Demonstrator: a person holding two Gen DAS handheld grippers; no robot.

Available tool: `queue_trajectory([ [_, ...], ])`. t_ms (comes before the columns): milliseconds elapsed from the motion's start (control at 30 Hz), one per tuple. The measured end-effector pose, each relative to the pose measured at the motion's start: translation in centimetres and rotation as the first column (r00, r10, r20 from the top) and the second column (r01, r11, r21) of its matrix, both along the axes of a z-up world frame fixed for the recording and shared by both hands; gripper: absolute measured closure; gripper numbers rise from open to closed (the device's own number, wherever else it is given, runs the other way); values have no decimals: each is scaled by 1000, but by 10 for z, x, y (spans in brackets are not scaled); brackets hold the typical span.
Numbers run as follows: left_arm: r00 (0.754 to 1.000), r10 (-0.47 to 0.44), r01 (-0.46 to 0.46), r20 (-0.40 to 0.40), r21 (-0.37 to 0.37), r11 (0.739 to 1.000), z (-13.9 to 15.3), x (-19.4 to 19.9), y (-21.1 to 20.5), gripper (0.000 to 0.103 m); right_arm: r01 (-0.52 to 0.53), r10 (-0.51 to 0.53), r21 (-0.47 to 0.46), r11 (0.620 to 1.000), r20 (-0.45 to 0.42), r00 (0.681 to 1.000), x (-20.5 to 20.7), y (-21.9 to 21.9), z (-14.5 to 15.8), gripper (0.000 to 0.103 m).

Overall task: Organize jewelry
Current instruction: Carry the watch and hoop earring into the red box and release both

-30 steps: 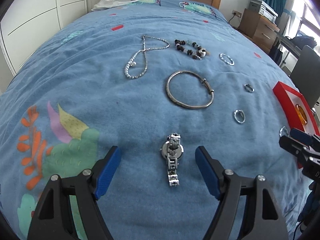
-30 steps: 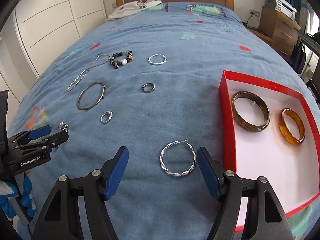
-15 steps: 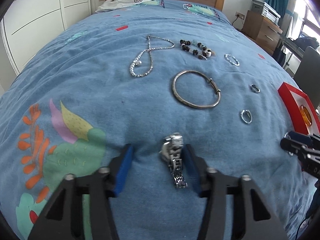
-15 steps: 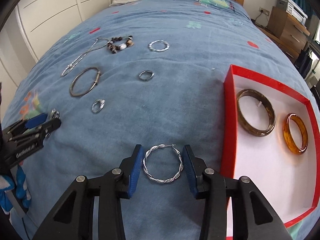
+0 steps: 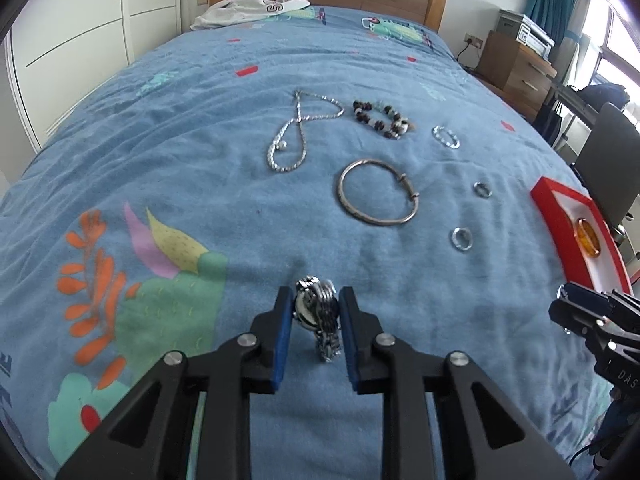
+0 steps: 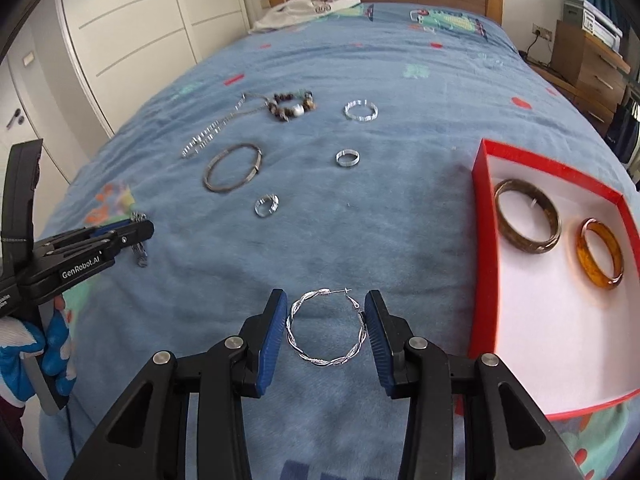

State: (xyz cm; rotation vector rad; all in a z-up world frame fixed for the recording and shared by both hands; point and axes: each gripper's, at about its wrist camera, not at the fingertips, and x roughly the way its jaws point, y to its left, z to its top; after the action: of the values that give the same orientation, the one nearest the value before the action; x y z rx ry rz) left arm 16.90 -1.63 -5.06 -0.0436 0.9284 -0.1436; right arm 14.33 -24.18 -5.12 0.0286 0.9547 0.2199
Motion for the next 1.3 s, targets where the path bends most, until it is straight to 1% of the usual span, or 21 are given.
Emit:
queue_trajectory([
  [100, 1000, -12, 12, 21, 13, 1000, 15, -7, -8, 81, 8, -9, 19, 1000, 35, 999, -8, -6, 16, 63],
  [233, 998, -45, 44, 50, 23, 999, 37, -13, -30, 81, 27, -29, 35, 999, 75, 997, -15, -22, 34, 63],
  [300, 996, -67, 66, 62, 14, 998, 47, -16, -46, 81, 44, -47, 37, 998, 100, 994, -21, -37, 45, 63],
  [433, 989, -123, 125, 83, -28, 992, 67, -18, -82, 81, 80, -83, 28, 996, 131, 988, -30, -70, 60, 63],
  [500, 983, -160, 166, 92, -59, 984, 77, -18, -104, 81, 99, -101, 19, 995, 145, 984, -34, -89, 66, 63],
  [633, 967, -229, 240, 114, -94, 966, 94, -18, -149, 81, 141, -141, 8, 990, 153, 978, -38, -127, 71, 63],
  [800, 938, -320, 335, 135, -113, 935, 108, -14, -211, 81, 185, -184, 5, 983, 146, 972, -37, -172, 69, 63],
  [900, 924, -359, 373, 132, -111, 921, 107, -12, -241, 81, 186, -184, -2, 982, 136, 973, -34, -190, 64, 63],
  [967, 916, -384, 395, 121, -96, 913, 102, -12, -259, 81, 180, -178, -6, 984, 124, 976, -31, -197, 58, 63],
  [1100, 909, -412, 415, 64, -46, 908, 76, -9, -288, 81, 152, -149, -19, 988, 92, 984, -25, -208, 43, 63],
  [1300, 900, -437, 437, 1, 2, 900, 39, -8, -303, 81, 88, -86, -52, 995, 43, 995, -17, -216, 18, 63],
])
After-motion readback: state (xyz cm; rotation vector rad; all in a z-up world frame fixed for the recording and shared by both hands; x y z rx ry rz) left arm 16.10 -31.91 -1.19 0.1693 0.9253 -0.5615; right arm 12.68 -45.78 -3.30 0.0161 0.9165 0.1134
